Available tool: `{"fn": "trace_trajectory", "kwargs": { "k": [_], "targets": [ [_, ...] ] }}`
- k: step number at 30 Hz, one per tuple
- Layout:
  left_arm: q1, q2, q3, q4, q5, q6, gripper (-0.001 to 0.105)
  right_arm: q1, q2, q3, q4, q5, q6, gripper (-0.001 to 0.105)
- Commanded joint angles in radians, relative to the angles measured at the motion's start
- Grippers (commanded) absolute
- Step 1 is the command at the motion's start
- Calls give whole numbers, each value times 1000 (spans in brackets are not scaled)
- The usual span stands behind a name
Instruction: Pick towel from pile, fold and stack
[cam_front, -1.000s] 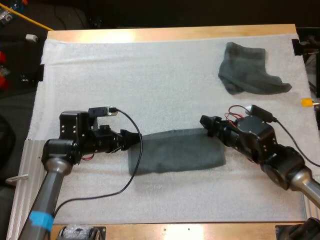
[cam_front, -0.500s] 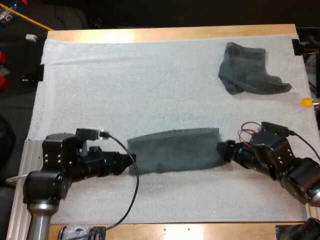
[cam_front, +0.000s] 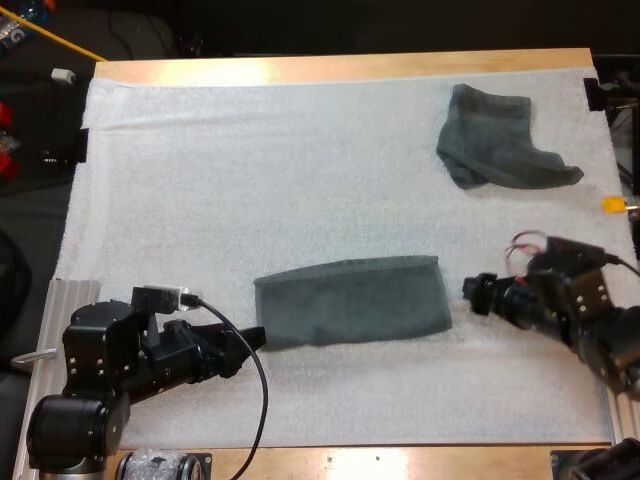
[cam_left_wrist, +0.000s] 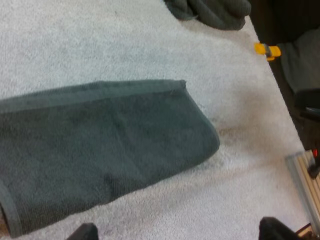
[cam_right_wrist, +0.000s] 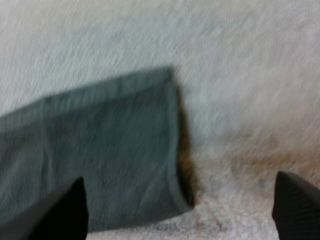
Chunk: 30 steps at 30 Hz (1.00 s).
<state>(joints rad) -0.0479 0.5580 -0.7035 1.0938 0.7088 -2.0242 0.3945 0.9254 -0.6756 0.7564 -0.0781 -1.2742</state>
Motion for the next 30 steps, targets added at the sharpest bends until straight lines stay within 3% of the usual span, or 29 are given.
{"fn": "trace_trajectory", "kwargs": {
  "k": [1,11,16,30],
  "targets": [
    [-4,-2,-9,-3,-10,-21,62,-33,10,-8,-18,-38,-36,74],
    [-4,-2,-9,4,-12,-148,62,-294,218,-8,-81,-412,-228,74],
    [-4,-2,-9,27,-47,-156,62,-303,334,-8,-135,-479,-278,74],
    [-4,-2,-9,91,-84,-147,62,-303,576,-8,-219,-617,-269,74]
  ]
}}
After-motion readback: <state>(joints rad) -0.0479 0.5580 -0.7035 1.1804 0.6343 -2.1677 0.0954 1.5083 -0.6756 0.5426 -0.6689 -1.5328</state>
